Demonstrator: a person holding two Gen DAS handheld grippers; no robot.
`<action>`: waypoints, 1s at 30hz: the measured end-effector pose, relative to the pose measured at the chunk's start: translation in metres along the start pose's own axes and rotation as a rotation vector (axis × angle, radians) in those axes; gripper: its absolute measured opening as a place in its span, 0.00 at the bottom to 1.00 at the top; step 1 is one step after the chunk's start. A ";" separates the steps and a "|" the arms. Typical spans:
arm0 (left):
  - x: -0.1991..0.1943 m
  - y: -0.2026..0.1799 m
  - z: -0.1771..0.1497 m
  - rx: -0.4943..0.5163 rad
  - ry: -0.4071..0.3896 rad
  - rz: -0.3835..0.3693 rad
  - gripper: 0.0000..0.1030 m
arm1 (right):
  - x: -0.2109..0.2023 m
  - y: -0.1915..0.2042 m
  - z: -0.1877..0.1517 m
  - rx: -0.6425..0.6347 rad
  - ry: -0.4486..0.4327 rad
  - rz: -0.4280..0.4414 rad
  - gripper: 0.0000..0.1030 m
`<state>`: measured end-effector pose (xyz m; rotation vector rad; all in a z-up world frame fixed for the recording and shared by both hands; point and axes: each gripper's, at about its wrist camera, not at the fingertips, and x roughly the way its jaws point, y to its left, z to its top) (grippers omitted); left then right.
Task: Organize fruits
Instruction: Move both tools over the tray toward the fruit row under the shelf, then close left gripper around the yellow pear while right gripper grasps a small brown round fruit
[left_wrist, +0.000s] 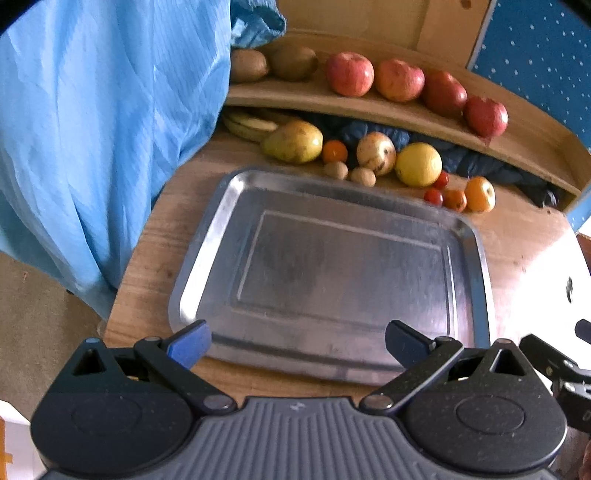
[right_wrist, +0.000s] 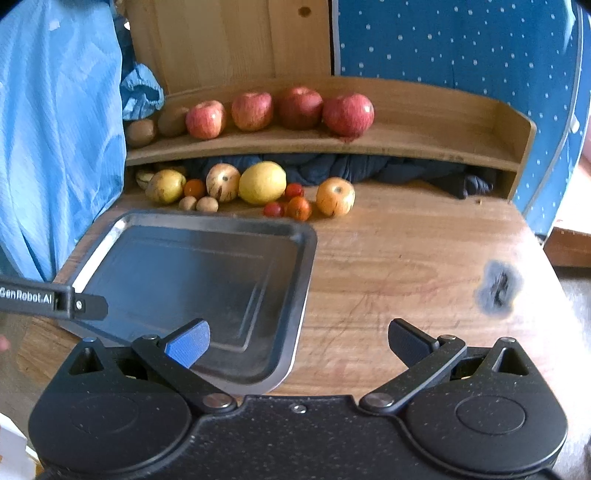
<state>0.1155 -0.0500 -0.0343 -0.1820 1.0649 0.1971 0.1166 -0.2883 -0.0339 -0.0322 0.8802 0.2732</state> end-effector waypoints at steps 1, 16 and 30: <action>-0.001 -0.001 0.003 -0.003 -0.007 0.007 1.00 | 0.000 -0.002 0.002 -0.003 -0.007 0.002 1.00; 0.002 0.012 0.047 -0.001 -0.028 0.056 1.00 | 0.012 0.003 0.025 -0.015 -0.035 0.048 1.00; 0.050 0.035 0.114 0.044 -0.022 0.003 1.00 | 0.056 0.057 0.054 -0.113 -0.008 0.101 1.00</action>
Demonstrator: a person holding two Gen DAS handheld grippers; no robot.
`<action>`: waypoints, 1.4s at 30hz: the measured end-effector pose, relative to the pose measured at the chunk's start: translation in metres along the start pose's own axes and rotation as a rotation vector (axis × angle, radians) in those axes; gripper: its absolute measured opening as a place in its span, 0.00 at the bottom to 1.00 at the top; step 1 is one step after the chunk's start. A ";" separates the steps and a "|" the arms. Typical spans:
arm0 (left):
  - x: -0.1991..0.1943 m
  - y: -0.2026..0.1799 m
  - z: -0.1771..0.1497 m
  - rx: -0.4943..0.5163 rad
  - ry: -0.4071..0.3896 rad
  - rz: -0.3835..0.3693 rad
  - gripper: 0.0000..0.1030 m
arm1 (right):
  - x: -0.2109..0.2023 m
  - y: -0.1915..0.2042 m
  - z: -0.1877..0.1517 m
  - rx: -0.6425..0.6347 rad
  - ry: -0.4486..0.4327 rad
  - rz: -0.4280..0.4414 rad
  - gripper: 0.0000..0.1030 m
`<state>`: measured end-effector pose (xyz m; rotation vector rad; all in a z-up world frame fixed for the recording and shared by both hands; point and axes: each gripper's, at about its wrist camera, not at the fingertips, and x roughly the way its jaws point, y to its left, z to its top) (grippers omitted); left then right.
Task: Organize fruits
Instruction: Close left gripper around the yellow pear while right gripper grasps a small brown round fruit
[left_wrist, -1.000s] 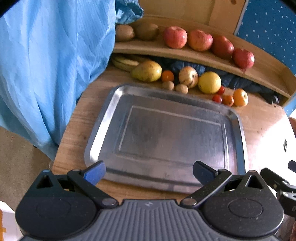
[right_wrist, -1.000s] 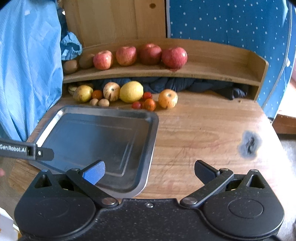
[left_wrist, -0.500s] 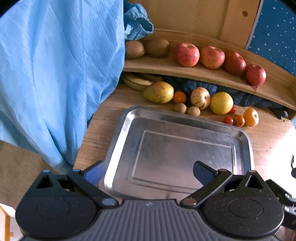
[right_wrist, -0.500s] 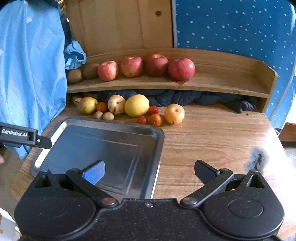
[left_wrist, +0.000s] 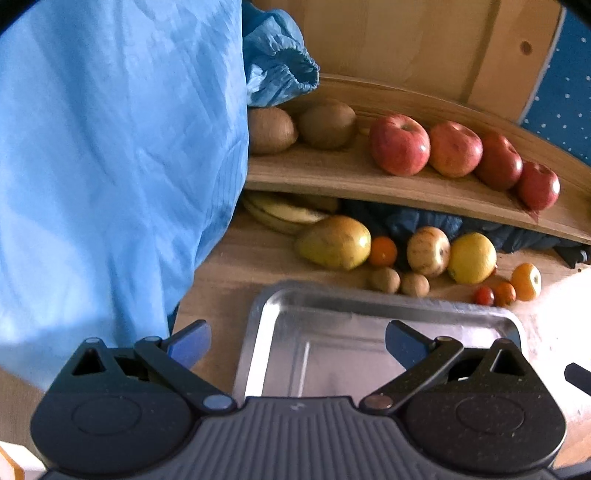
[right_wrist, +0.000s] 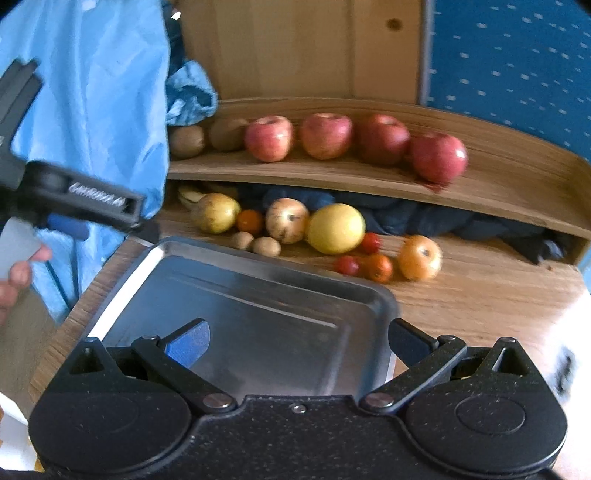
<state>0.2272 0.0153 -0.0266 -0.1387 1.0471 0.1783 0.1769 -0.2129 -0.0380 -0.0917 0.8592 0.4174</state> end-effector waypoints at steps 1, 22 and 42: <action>0.005 0.002 0.005 0.002 0.003 -0.006 1.00 | 0.004 0.004 0.003 -0.008 0.002 0.002 1.00; 0.082 0.003 0.061 0.048 0.087 -0.128 0.99 | 0.090 0.048 0.054 -0.088 0.025 0.018 0.81; 0.115 0.005 0.077 -0.018 0.135 -0.194 0.90 | 0.132 0.065 0.070 -0.184 0.081 -0.008 0.41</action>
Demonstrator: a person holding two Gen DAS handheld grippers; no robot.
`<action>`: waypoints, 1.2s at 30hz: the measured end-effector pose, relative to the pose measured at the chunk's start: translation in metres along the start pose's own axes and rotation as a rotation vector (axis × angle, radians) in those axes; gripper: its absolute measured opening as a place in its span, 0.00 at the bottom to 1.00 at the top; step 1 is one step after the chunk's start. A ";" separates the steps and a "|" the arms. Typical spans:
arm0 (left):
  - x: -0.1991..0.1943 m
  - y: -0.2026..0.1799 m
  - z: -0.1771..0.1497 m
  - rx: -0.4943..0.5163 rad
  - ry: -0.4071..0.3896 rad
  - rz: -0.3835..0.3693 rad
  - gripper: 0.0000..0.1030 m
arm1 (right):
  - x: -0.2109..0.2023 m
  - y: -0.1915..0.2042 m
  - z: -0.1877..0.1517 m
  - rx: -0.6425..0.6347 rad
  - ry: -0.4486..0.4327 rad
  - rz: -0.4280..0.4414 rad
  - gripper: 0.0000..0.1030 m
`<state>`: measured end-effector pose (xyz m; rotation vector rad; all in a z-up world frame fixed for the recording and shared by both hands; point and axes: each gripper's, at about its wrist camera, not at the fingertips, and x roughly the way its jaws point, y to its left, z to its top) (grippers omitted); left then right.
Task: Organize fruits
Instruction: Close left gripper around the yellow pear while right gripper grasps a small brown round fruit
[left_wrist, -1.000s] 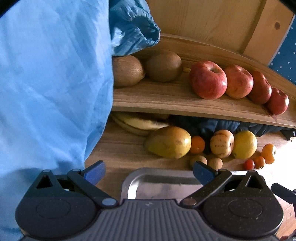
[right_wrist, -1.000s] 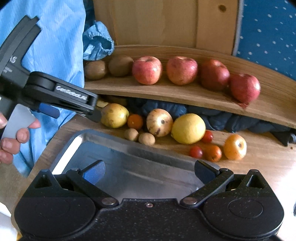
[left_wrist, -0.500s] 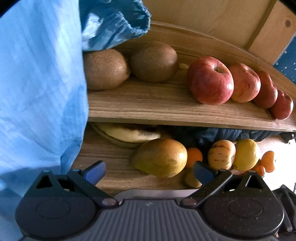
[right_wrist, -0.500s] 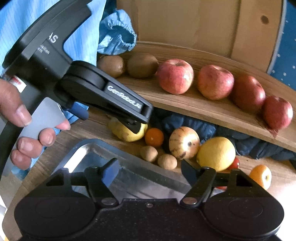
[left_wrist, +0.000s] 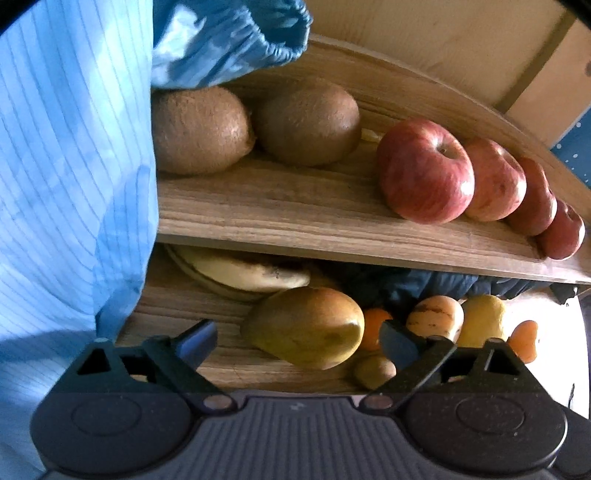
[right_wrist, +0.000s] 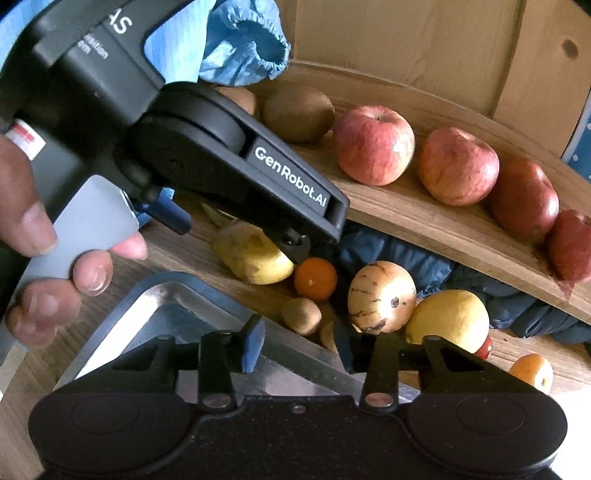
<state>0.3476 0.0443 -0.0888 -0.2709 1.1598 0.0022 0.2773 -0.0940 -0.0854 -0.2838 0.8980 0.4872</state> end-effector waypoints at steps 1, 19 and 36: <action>0.001 0.003 0.001 -0.007 0.003 -0.003 0.89 | 0.001 0.000 0.001 0.000 0.003 0.000 0.40; 0.024 0.027 0.007 -0.057 0.038 -0.023 0.86 | 0.018 0.015 0.015 -0.120 0.058 -0.040 0.33; 0.020 0.030 0.003 -0.091 0.029 -0.068 0.78 | 0.027 0.025 0.030 -0.200 0.125 -0.072 0.31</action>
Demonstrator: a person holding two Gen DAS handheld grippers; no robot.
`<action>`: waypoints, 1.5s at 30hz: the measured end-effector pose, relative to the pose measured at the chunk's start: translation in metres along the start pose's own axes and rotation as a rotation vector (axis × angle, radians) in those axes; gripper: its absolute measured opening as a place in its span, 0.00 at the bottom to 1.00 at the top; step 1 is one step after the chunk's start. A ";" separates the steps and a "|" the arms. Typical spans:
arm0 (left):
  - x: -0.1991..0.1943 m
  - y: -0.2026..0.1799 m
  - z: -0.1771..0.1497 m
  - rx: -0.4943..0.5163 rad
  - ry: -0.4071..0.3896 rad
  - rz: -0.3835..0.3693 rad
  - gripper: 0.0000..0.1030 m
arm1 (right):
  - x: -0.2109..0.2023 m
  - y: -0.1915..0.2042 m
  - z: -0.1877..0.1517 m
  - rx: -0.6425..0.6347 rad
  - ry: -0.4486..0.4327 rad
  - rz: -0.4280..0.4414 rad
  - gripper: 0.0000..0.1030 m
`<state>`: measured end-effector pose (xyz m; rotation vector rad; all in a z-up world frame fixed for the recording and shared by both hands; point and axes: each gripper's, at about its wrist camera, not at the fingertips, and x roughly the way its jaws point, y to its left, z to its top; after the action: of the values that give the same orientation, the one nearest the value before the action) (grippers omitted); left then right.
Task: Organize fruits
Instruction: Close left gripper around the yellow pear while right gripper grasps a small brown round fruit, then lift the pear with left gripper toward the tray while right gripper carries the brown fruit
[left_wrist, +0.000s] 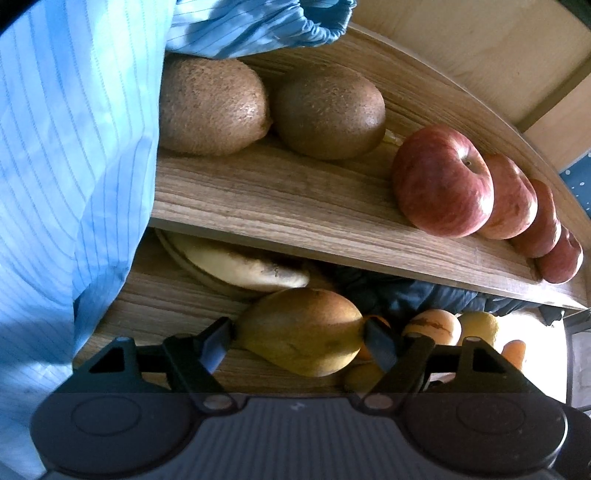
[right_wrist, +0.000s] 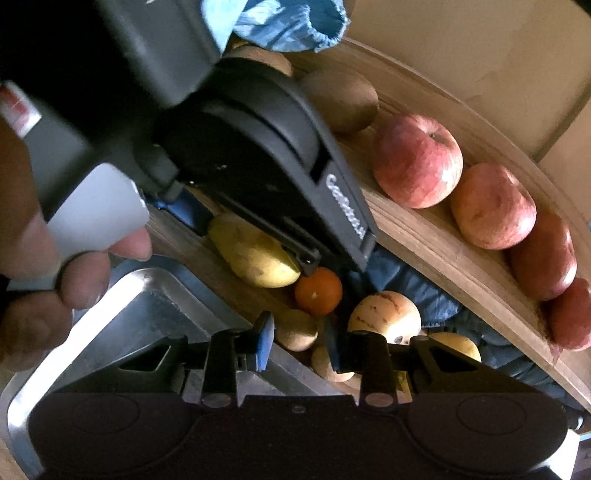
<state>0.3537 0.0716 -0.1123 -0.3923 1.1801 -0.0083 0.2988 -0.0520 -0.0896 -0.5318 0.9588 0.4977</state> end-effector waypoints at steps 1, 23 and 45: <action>-0.002 -0.001 -0.001 -0.001 0.000 -0.001 0.78 | 0.000 -0.002 0.001 0.005 0.005 0.003 0.31; 0.003 0.000 -0.004 -0.003 0.001 0.000 0.77 | 0.016 -0.017 0.003 0.046 0.024 0.086 0.27; -0.027 0.001 -0.033 0.009 -0.054 -0.016 0.77 | -0.042 -0.022 -0.043 0.115 -0.119 0.116 0.27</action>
<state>0.3137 0.0685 -0.0992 -0.3917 1.1235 -0.0168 0.2645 -0.1023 -0.0693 -0.3410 0.9013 0.5686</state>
